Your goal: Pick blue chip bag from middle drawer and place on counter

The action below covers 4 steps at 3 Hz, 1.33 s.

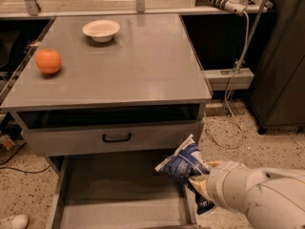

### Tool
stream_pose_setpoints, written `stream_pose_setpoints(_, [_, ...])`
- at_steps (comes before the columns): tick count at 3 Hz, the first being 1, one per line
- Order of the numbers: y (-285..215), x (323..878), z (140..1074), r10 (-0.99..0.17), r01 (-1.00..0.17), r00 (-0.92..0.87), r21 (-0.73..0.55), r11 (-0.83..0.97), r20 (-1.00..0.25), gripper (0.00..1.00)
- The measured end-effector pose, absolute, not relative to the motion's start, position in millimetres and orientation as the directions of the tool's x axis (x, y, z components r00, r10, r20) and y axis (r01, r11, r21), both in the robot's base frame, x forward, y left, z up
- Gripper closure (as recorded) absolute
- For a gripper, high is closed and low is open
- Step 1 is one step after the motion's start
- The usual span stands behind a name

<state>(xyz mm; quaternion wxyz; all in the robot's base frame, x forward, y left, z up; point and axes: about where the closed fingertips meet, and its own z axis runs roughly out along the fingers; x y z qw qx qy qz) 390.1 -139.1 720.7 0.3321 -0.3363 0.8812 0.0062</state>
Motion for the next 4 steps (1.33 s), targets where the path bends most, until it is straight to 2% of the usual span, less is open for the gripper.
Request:
stream_pose_setpoints(2, [-136,407,770,-0.543,-0.575,-0.512,-0.203,0.792,-0.666,1.00])
stream_pose_setpoints(4, [-110,438,860,-0.565,-0.570,-0.380,-0.296,0.766,-0.732,1.00])
